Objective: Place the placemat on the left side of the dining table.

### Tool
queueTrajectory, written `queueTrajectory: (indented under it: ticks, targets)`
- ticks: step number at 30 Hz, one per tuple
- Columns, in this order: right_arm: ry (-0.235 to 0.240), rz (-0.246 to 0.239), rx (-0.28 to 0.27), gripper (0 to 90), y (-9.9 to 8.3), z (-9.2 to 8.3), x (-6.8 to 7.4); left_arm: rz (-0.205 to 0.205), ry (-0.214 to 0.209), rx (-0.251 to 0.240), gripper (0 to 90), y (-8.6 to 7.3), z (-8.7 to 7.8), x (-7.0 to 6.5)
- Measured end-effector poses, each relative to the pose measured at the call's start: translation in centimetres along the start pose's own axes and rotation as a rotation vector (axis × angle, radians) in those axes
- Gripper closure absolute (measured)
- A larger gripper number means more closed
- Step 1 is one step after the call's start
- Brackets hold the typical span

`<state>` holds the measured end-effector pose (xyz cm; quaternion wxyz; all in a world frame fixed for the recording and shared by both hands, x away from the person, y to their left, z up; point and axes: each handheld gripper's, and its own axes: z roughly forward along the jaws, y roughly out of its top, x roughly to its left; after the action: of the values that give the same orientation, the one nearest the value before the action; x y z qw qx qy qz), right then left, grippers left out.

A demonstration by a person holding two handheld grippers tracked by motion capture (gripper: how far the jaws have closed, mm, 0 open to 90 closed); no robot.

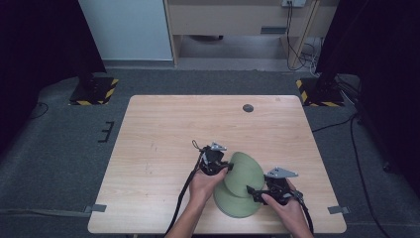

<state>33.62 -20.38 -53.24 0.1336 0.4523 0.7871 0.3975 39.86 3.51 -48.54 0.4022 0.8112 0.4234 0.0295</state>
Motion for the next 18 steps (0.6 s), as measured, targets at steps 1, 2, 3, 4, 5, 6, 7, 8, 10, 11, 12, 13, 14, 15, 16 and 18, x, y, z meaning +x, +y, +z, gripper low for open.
queueTrajectory:
  ticks: [1,2,3,4,5,6,7,8,10,11,12,13,14,15,16,18]
  targets:
    - [-0.003,0.0,-0.002,11.9,0.0,0.0,0.0,-0.006,-0.004,0.003,83.5,0.0,0.0,0.0]
    - [-0.007,0.01,-0.008,10.1,0.0,-0.1,-0.1,-0.012,-0.007,0.001,84.7,0.0,0.0,0.0]
    - [-0.007,0.01,-0.008,10.1,0.0,-0.1,-0.1,-0.018,-0.013,-0.003,84.7,0.1,-0.1,0.1]
    - [-0.008,0.013,-0.011,9.6,0.0,-0.2,-0.2,-0.021,-0.017,-0.019,84.8,0.2,-0.1,0.2]
    - [-0.011,0.02,-0.022,9.2,0.1,-0.3,-0.4,-0.022,-0.02,-0.022,84.9,0.2,-0.2,0.2]
    - [-0.015,0.032,-0.039,8.5,0.1,-0.7,-0.7,-0.023,-0.025,-0.029,85.0,0.3,-0.3,0.1]
    - [-0.015,0.032,-0.039,8.5,0.1,-0.7,-0.7,-0.024,-0.031,-0.036,85.0,0.4,-0.4,0.1]
    - [-0.015,0.041,-0.047,8.2,0.1,-0.9,-0.9,-0.029,-0.045,-0.045,85.0,0.6,-0.5,-0.1]
    - [-0.026,0.056,-0.063,7.9,0.1,-1.4,-1.4,-0.028,-0.061,-0.061,85.1,0.9,-0.9,-0.3]
    - [-0.03,0.06,-0.068,7.7,0.1,-1.5,-1.6,-0.027,-0.07,-0.07,85.2,1.1,-1.1,-0.4]
    - [-0.034,0.067,-0.072,7.7,0.0,-1.7,-1.8,-0.029,-0.081,-0.077,85.2,1.3,-1.3,-0.5]
    - [-0.04,0.07,-0.075,7.7,0.0,-1.8,-2.0,-0.03,-0.087,-0.083,85.2,1.4,-1.4,-0.6]
    - [-0.042,0.076,-0.077,7.7,0.0,-1.9,-2.1,-0.029,-0.095,-0.089,85.2,1.7,-1.6,-0.8]
    - [-0.046,0.08,-0.084,7.7,0.0,-2.1,-2.3,-0.032,-0.103,-0.095,85.2,1.9,-1.8,-0.9]
    - [-0.048,0.085,-0.088,7.6,-0.1,-2.2,-2.5,-0.03,-0.106,-0.102,85.2,2.1,-2.1,-1.1]
    - [-0.051,0.094,-0.098,7.7,0.0,-2.4,-2.7,-0.026,-0.111,-0.114,85.2,2.6,-2.5,-1.3]
